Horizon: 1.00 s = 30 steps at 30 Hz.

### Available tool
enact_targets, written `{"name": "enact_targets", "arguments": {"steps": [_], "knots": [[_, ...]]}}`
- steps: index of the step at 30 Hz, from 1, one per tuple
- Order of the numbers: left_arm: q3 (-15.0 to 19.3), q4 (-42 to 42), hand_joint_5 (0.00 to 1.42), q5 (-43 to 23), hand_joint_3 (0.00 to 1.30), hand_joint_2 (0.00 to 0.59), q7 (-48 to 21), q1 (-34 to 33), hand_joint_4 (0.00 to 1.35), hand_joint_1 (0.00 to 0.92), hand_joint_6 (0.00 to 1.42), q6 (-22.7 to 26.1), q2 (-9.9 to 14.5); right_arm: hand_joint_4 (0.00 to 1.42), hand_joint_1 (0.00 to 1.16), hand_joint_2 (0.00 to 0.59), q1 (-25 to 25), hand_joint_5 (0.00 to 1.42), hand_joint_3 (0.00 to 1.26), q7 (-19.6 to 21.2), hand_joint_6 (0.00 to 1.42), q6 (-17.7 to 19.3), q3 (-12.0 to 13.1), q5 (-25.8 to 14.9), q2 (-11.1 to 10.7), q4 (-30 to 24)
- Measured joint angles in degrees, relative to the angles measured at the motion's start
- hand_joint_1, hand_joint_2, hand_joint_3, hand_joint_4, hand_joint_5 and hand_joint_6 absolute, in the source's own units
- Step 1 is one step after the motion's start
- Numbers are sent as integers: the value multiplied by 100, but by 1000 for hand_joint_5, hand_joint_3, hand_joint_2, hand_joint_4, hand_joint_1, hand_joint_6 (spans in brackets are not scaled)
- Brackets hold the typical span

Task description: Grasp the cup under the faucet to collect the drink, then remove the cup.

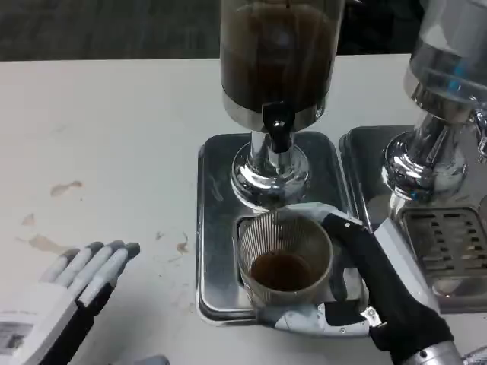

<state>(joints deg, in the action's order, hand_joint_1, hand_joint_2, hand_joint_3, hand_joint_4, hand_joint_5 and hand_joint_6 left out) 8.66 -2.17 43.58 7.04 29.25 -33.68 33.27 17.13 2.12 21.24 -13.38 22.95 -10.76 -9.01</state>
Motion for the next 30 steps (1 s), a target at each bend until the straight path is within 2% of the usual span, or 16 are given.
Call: {"name": "enact_targets", "arguments": {"steps": [5,11,30], "knots": [[-95,-202,0,239,0,64,204,227,0,0,0,112,-11,871,1044,237,40,996,834,-245,1308,0,142,-172,-166,-129],[-106,-336,0,399,0,61,581,556,0,0,0,197,-147,871,1038,235,164,996,834,-491,1308,0,218,-320,-338,-431],[-278,-773,0,566,0,70,800,851,0,0,0,533,-219,882,1031,234,363,997,834,-586,1308,14,165,-353,-330,-610]]}}
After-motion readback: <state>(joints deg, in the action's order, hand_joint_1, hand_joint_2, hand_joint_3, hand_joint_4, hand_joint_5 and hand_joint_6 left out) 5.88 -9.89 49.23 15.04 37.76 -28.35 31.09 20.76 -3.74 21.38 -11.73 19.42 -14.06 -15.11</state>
